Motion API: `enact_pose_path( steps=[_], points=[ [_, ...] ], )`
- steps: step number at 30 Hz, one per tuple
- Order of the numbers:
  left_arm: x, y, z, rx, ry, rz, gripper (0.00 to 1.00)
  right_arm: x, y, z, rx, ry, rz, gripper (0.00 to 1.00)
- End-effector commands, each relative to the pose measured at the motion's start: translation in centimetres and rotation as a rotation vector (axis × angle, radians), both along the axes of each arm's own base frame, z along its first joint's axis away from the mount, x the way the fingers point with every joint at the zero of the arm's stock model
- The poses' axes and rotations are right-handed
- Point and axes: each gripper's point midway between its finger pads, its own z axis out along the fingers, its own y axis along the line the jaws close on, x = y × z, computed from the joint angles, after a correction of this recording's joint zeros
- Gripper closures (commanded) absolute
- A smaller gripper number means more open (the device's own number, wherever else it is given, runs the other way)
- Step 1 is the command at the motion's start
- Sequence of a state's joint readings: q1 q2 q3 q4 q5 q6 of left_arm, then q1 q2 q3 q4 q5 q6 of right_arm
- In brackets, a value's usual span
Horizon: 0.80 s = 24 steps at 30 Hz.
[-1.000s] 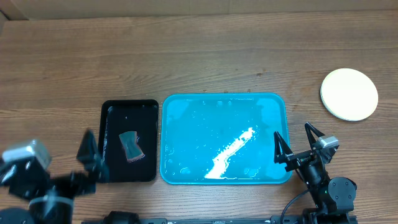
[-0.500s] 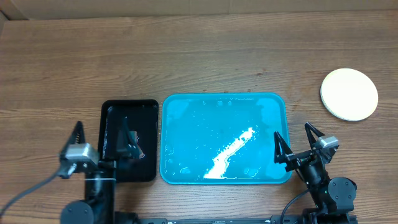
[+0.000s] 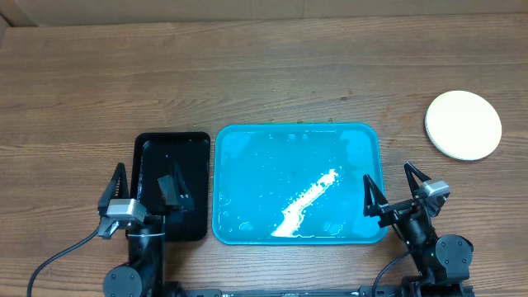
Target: Clean dirty plates on tray and stack at the side
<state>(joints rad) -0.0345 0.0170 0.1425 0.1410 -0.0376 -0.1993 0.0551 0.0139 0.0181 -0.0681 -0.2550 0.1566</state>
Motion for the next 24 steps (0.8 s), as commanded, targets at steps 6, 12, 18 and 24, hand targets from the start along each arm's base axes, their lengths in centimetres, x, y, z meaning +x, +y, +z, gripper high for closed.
enact_pose_path(
  steps=[6, 12, 18, 24],
  points=[
    [0.7, -0.1, -2.5, -0.042, -0.038, -0.018, 0.00, 0.0, 0.0, -0.1, -0.003, -0.008, -0.001, 0.00],
    [1.1, 0.0, -4.1, -0.043, 0.031, -0.015, 0.00, 0.0, 0.0, -0.1, -0.003, -0.008, -0.001, 0.00],
    [1.8, -0.1, -9.2, -0.042, 0.240, -0.012, 0.00, 0.0, 0.0, -0.1, -0.003, -0.008, 0.000, 0.00],
    [1.7, -0.5, -11.7, -0.026, 0.343, -0.031, 0.00, 0.0, 0.0, -0.1, -0.003, -0.008, -0.001, 0.00]
  ],
)
